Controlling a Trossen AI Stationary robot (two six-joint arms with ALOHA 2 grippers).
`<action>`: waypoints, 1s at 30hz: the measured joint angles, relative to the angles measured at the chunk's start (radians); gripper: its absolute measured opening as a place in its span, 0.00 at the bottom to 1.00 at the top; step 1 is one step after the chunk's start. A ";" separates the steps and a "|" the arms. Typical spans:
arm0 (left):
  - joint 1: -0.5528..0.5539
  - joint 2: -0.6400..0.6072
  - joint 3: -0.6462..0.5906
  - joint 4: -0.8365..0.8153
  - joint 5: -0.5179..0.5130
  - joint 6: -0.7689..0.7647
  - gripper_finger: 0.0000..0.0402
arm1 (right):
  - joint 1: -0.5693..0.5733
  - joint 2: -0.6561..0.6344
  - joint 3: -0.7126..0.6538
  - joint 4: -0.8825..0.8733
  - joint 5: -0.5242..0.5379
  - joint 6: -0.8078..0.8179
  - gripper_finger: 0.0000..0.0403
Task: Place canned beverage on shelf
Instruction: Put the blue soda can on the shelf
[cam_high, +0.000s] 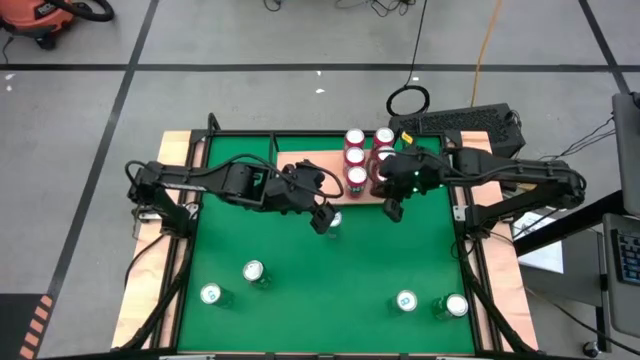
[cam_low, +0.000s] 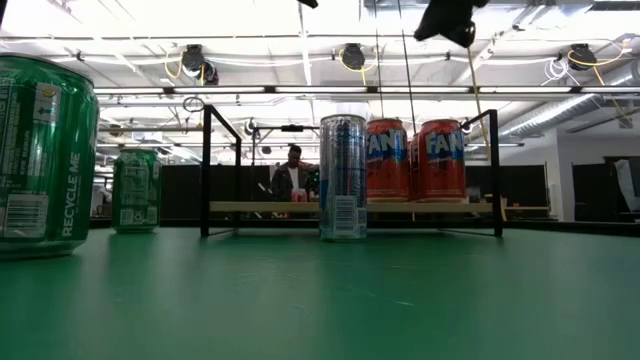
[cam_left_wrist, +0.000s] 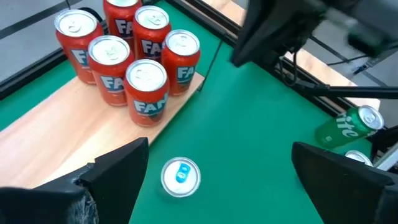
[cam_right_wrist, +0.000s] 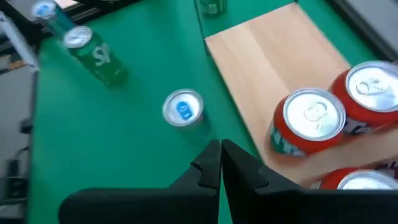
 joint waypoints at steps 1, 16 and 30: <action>0.003 0.000 0.000 -0.001 0.001 0.001 0.99 | 0.001 0.000 0.014 -0.026 -0.014 0.011 0.02; -0.014 -0.023 0.001 0.007 0.067 -0.034 0.99 | 0.169 -0.002 0.036 -0.158 -0.148 0.177 0.02; -0.071 -0.048 0.001 -0.203 0.191 -0.050 0.98 | 0.453 -0.026 0.036 -0.103 -0.202 0.474 0.24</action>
